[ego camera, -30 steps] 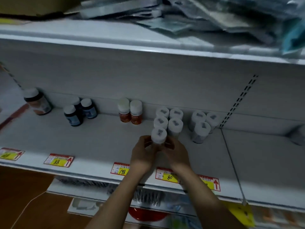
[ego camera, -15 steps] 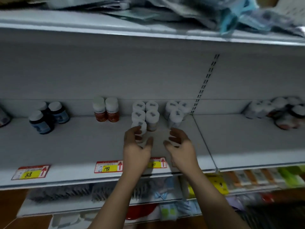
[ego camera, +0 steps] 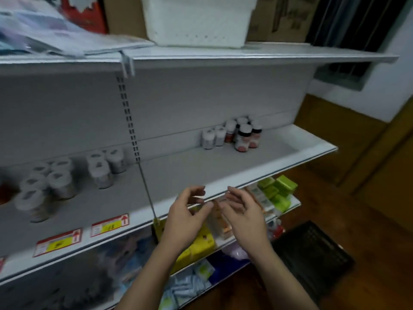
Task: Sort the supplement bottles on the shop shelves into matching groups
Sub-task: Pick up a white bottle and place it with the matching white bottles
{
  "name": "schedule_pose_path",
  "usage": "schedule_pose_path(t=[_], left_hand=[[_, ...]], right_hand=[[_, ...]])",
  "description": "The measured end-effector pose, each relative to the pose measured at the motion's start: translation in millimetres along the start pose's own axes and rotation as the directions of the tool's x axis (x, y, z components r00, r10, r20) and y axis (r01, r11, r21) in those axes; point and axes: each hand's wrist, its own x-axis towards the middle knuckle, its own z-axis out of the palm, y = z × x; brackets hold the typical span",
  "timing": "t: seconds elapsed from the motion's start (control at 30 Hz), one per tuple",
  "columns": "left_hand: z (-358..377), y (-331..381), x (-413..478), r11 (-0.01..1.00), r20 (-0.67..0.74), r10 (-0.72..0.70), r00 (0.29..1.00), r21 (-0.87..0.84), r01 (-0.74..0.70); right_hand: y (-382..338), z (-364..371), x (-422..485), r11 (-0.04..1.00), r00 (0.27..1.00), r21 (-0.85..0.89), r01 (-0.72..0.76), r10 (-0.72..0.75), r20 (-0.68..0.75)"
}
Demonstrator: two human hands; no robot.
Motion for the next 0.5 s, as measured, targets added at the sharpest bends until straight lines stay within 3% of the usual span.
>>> schedule_pose_path(t=[0.23, 0.5], left_hand=[[72.3, 24.2, 13.8, 1.000, 0.050, -0.020, 0.999, -0.004, 0.020], [82.7, 3.6, 66.1, 0.992, -0.013, -0.126, 0.992, 0.018, 0.126]], right_hand=[[10.2, -79.9, 23.1, 1.000, 0.999, -0.026, -0.011, 0.010, -0.050], [24.1, -68.9, 91.1, 0.995, 0.994, -0.054, -0.088, 0.091, 0.056]])
